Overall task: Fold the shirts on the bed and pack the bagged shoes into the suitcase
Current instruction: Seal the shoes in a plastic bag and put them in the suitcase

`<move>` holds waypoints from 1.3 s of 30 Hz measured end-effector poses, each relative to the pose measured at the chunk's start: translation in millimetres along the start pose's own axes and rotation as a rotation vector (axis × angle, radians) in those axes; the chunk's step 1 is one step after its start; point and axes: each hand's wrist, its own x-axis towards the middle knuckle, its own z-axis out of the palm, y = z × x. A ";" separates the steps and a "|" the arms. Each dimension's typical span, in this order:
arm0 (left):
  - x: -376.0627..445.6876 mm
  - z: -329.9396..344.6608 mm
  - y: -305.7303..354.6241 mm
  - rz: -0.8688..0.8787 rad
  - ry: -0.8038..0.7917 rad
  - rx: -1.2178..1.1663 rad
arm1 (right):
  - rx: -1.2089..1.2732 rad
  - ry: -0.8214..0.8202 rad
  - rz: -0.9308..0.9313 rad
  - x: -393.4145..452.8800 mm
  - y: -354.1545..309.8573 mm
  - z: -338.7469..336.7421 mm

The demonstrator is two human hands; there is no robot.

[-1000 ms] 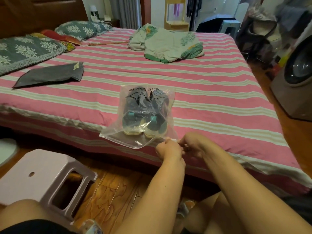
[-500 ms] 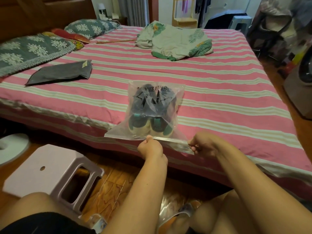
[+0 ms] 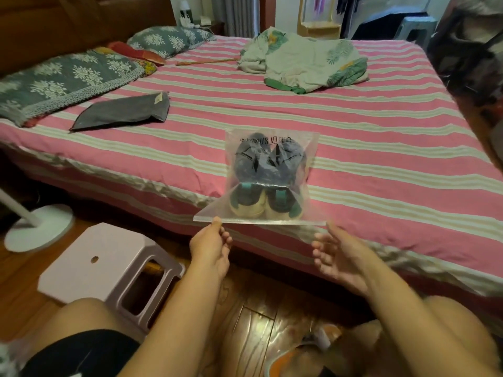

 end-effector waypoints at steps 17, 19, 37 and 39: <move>17.1 -15.7 27.8 0.101 0.017 0.176 | 0.196 0.248 -0.277 51.3 32.0 129.6; 15.1 -21.1 30.0 0.113 -0.003 0.218 | 0.198 0.239 -0.279 51.3 34.0 123.9; 49.4 129.6 64.0 0.291 -0.690 0.896 | 0.490 0.314 -0.293 73.6 -86.7 37.7; 54.8 162.0 52.7 0.380 -0.686 0.955 | 0.466 0.395 -0.336 75.9 -102.8 23.0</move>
